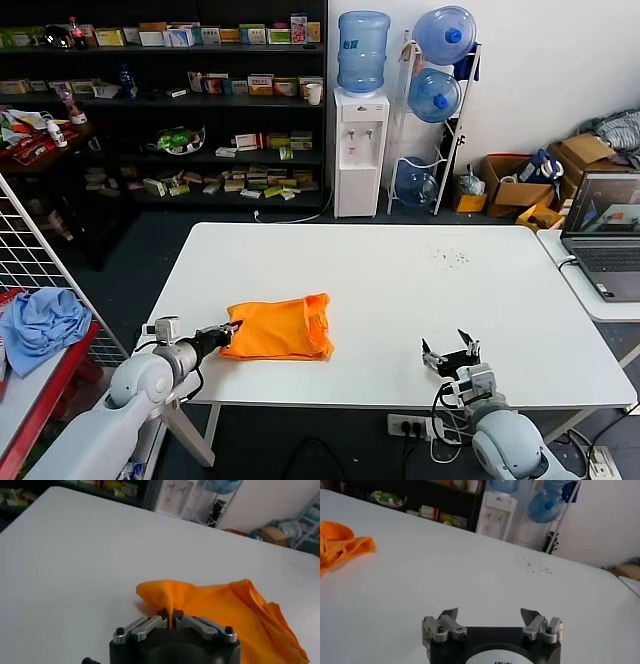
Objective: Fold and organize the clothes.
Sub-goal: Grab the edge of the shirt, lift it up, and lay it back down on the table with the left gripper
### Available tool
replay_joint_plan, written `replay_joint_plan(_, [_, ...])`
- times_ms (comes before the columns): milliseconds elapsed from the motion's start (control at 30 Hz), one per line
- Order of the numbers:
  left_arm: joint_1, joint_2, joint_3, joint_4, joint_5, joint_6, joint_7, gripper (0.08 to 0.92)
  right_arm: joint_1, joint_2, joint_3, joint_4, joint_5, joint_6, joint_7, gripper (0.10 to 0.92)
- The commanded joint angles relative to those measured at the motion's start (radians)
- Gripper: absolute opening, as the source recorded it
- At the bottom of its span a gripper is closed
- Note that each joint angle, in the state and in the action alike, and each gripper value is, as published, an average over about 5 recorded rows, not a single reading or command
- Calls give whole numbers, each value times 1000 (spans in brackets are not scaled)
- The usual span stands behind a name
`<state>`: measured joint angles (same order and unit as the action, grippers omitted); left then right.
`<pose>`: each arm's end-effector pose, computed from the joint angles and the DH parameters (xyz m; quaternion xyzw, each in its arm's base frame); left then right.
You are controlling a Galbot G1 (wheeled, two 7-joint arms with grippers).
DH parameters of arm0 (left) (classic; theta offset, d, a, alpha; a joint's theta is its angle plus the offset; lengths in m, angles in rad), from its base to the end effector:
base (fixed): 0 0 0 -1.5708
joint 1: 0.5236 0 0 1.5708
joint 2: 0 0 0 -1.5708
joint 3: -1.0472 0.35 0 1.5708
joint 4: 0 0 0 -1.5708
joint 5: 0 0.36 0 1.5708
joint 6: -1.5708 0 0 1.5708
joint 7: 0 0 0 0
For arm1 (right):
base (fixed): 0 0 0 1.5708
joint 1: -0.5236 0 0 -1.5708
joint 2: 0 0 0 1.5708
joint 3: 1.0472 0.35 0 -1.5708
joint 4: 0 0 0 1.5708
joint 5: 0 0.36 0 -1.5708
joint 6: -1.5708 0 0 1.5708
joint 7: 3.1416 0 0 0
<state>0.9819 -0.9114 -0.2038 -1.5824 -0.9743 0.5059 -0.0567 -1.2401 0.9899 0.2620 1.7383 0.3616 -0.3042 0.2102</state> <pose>0.3634 0.1224 -0.3196 -0.1261 -0.9308 0.1083 0.3257 0.2804 -0.0824 -0.3531 0.0466 -0.9669 0.1289 0.2151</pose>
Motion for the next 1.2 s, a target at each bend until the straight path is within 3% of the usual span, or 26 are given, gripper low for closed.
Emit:
replay_joint_plan(33, [46,207,-106,2,77,8,-46,134,12,4,-20,-2,-1,2,-1,823])
replay_joint_plan(600, [-59,441,-81,147,461,-84,-19,134,34,10,-46,2,-1,10,-9,823])
replay_joint_plan(900, [-108,562,-55,120,473,-96,-11,134,41,30,-58,-3,-9,13,-10,823])
replay_joint_plan(1033, [-123,566,-35,91,429,-83,-19,134,39,39,-58,-5,-15,16,-12,823])
replay_joint_plan(1200, [-104,490,-14,30,433,-61,-36,134,26,38,-50,-4,-20,20,-13,823])
